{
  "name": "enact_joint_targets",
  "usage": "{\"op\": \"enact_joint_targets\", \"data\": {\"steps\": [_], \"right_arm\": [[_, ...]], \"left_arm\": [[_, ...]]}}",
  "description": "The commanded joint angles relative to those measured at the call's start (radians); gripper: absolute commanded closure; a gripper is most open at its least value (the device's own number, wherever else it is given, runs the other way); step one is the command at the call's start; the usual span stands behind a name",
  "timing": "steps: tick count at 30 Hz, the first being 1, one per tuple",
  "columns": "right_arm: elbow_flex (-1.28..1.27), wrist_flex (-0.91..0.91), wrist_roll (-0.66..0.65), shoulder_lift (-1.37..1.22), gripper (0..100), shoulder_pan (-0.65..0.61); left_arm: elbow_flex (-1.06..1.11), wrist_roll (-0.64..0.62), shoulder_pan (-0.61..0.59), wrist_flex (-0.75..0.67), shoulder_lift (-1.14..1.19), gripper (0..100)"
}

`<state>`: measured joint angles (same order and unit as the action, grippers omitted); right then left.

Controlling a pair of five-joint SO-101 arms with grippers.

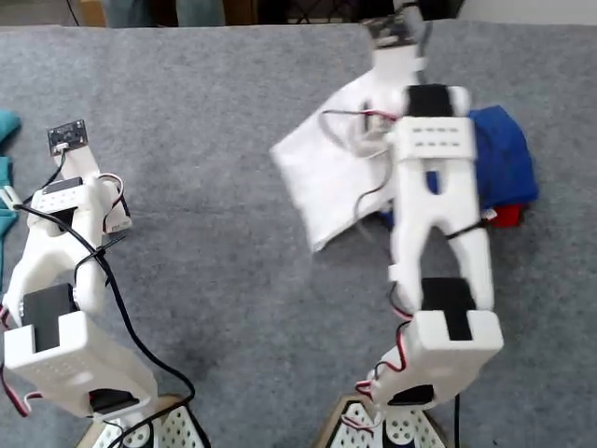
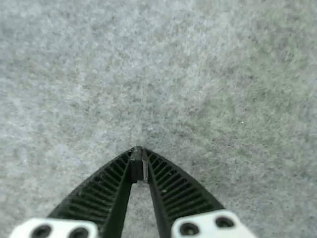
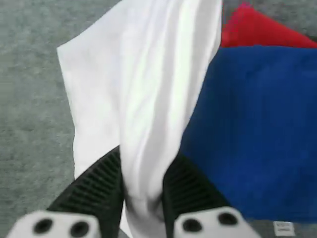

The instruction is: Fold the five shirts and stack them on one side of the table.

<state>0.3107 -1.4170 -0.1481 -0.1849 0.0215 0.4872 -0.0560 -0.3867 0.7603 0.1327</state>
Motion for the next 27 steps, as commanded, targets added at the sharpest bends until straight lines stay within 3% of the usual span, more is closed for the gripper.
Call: {"op": "enact_joint_targets", "data": {"steps": [1, 11, 21, 23, 27], "right_arm": [[0.09, -0.003, -0.069, 0.022, 98.3, 0.12], [0.127, 0.049, -0.183, 0.019, 98.3, 0.374], [0.136, 0.092, -0.193, -0.113, 96.1, 0.394], [0.137, 0.087, -0.189, -0.122, 87.1, 0.399], [0.15, 0.087, -0.138, -0.085, 55.6, 0.394]], "left_arm": [[0.002, 0.002, -0.008, -0.003, -0.055, 97], [0.002, 0.002, -0.007, -0.003, -0.055, 97], [0.002, 0.002, -0.007, -0.002, -0.057, 97], [-0.005, 0.002, -0.013, 0.002, -0.058, 97], [-0.119, 0.006, -0.07, 0.13, -0.095, 96]]}}
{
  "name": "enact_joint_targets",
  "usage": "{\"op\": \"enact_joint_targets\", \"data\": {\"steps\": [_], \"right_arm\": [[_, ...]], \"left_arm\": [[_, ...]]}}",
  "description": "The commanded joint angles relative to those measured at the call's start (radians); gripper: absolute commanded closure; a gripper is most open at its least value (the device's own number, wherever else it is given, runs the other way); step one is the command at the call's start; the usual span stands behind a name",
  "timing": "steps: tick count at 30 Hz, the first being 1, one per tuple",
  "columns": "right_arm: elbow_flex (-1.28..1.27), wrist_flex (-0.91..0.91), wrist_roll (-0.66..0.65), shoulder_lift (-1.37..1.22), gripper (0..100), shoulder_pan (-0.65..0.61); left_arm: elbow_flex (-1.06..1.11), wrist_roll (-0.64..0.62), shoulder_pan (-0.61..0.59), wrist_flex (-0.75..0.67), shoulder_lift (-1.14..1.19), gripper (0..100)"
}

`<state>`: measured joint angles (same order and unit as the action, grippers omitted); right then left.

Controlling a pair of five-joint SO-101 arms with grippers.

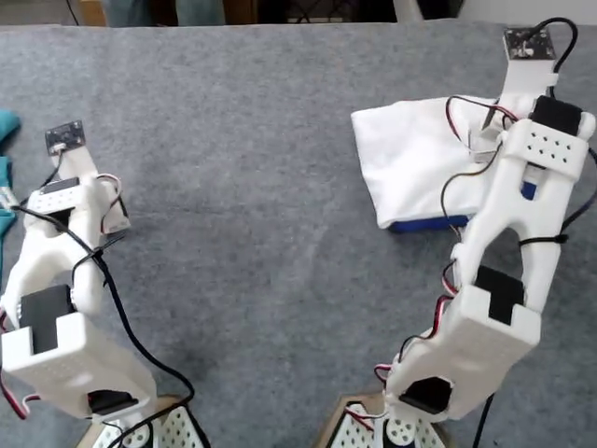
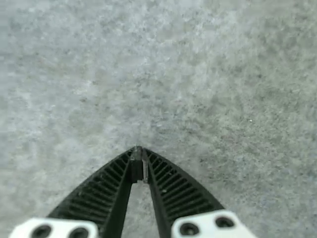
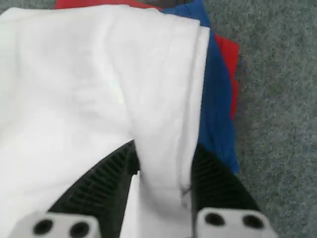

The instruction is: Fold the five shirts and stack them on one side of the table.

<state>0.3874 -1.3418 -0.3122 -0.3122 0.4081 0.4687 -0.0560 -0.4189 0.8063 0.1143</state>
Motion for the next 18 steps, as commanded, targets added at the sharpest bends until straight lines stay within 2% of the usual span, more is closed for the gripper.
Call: {"op": "enact_joint_targets", "data": {"steps": [1, 2, 4, 6, 9, 13, 18], "right_arm": [[0.09, 0.009, 0.026, 0.056, 48.9, 0.005], [0.104, 0.005, 0.031, 0.07, 43.9, 0.005], [0.133, -0.034, 0.031, 0.091, 42.5, 0.003], [0.148, -0.074, 0.032, 0.104, 45.9, 0.003], [0.154, -0.115, 0.032, 0.113, 52.9, 0.002], [0.154, -0.15, 0.032, 0.114, 60.1, -0.032], [0.16, -0.152, 0.034, 0.114, 64.7, -0.107]], "left_arm": [[-0.145, 0.006, -0.07, 0.135, -0.092, 94], [-0.199, 0.006, -0.116, 0.184, -0.112, 90], [-0.32, 0.0, -0.237, 0.275, -0.141, 83], [-0.427, -0.008, -0.36, 0.339, -0.149, 78], [-0.492, -0.012, -0.496, 0.319, -0.097, 76], [-0.501, 0.015, -0.565, 0.23, 0.061, 77], [-0.559, -0.023, -0.567, 0.118, 0.272, 78]]}}
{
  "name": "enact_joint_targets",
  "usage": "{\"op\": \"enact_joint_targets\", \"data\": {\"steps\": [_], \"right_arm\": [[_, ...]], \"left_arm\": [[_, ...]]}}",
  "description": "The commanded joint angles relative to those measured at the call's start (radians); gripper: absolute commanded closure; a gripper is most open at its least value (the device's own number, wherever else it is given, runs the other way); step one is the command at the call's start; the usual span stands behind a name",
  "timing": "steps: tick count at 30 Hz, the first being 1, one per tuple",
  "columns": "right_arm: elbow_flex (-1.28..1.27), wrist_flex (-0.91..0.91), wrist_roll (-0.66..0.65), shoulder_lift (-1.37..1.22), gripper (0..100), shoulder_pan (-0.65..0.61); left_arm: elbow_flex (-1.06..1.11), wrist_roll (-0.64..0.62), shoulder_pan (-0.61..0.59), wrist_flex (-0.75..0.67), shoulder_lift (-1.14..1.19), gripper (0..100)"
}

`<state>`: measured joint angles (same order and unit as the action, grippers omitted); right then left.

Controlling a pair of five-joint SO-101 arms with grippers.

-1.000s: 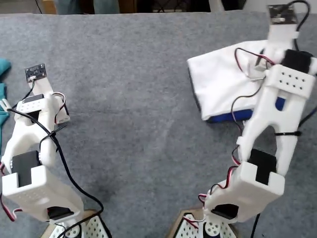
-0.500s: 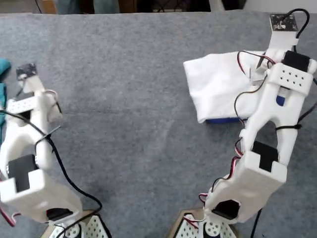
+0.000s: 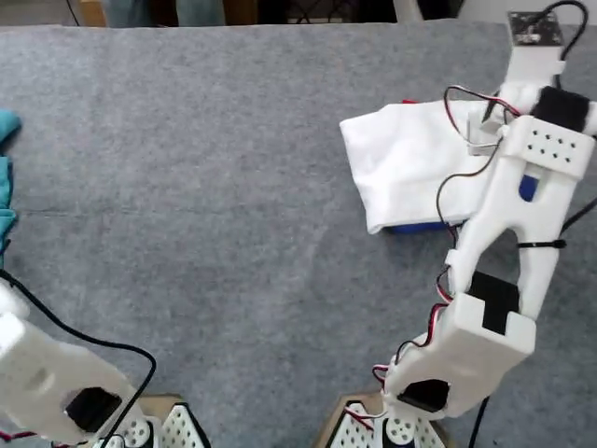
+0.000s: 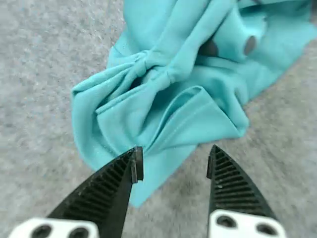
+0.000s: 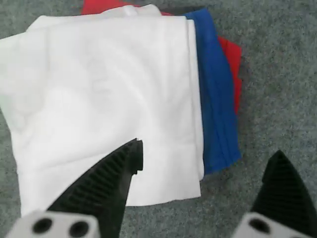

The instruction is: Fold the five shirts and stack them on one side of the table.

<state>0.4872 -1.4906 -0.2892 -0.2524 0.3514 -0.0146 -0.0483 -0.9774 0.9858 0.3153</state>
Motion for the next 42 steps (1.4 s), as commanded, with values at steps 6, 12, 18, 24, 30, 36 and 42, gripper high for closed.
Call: {"op": "enact_joint_targets", "data": {"steps": [6, 12, 18, 24, 30, 36, 42], "right_arm": [[0.065, -0.002, 0.011, 0.056, 68.8, -0.092], [0.116, -0.057, 0.069, 0.056, 75.3, -0.091], [0.165, -0.114, 0.075, 0.056, 76.8, -0.092], [0.159, -0.127, 0.075, 0.056, 76.8, -0.086], [0.159, -0.17, 0.074, 0.047, 76.8, -0.087], [0.159, -0.184, 0.074, 0.047, 76.5, -0.109], [0.163, -0.221, 0.074, 0.054, 76.5, -0.224]], "left_arm": [[-0.228, -0.054, -0.004, -0.002, 0.235, 98], [-0.401, 0.014, 0.058, 0.341, 0.23, 97], [-0.41, 0.1, 0.252, 0.614, 0.083, 97], [-0.15, 0.107, 0.552, 0.703, -0.325, 97], [0.185, 0.126, 1.194, 0.7, -0.812, 97], [0.237, 0.064, 1.354, 0.769, -0.916, 72], [0.01, -0.06, 1.001, 0.772, -0.916, 67]]}}
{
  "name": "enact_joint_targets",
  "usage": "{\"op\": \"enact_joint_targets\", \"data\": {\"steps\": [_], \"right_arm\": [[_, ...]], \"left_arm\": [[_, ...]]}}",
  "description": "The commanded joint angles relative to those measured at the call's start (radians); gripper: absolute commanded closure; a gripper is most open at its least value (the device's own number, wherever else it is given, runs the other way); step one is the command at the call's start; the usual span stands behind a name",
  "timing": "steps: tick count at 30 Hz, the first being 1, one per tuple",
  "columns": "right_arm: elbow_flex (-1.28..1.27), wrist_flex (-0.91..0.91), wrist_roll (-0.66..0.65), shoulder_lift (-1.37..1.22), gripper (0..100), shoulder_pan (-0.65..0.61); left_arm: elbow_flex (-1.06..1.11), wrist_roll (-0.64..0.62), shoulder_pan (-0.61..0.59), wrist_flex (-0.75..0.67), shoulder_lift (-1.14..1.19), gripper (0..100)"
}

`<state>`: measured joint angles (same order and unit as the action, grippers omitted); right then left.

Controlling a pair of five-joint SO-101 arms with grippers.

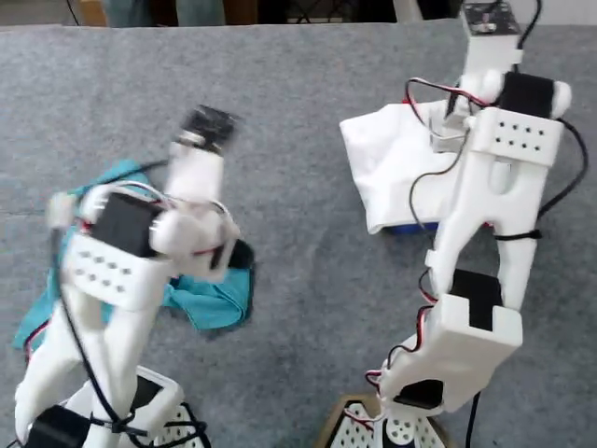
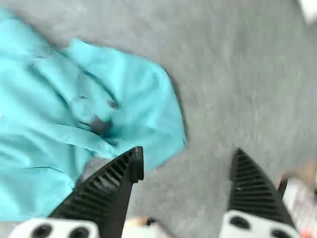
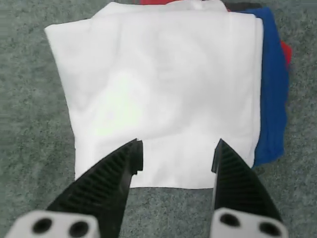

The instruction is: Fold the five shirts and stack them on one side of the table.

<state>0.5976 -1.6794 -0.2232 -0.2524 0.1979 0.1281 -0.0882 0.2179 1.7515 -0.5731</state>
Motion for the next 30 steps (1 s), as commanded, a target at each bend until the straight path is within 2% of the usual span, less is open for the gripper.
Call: {"op": "enact_joint_targets", "data": {"steps": [1, 3, 5, 8, 10, 13, 15, 21, 26, 28, 30], "right_arm": [[0.054, -0.061, 0.008, 0.054, 76.5, -0.114], [0.042, -0.087, 0.008, 0.054, 76.7, -0.222], [0.008, -0.087, 0.008, 0.056, 76.8, -0.336], [-0.062, -0.087, 0.002, 0.054, 76.8, -0.52], [-0.114, -0.086, 0.008, 0.047, 76.8, -0.646], [-0.205, -0.061, 0.057, 0.045, 76.8, -0.793], [-0.28, -0.015, 0.141, 0.045, 76.8, -0.864], [-0.513, 0.233, 0.296, -0.005, 76.8, -1.036], [-0.565, 0.296, 0.37, -0.124, 77.0, -1.045], [-0.567, 0.295, 0.385, -0.16, 80.6, -1.037], [-0.564, 0.301, 0.396, -0.193, 89.0, -1.036]], "left_arm": [[-0.16, -0.015, -0.294, 0.006, -0.028, 67], [-0.166, 0.005, -0.529, 0.003, -0.028, 67], [-0.102, 0.094, -0.76, -0.044, -0.023, 67], [0.107, 0.23, -1.043, -0.276, 0.009, 67], [0.268, 0.29, -1.167, -0.476, 0.046, 67], [0.466, 0.319, -1.241, -0.724, 0.107, 67], [0.542, 0.316, -1.265, -0.804, 0.143, 67], [0.572, 0.313, -1.345, -0.815, 0.239, 67], [0.568, 0.313, -1.414, -0.81, 0.296, 67], [0.568, 0.313, -1.442, -0.81, 0.301, 67], [0.568, 0.313, -1.469, -0.809, 0.301, 67]]}}
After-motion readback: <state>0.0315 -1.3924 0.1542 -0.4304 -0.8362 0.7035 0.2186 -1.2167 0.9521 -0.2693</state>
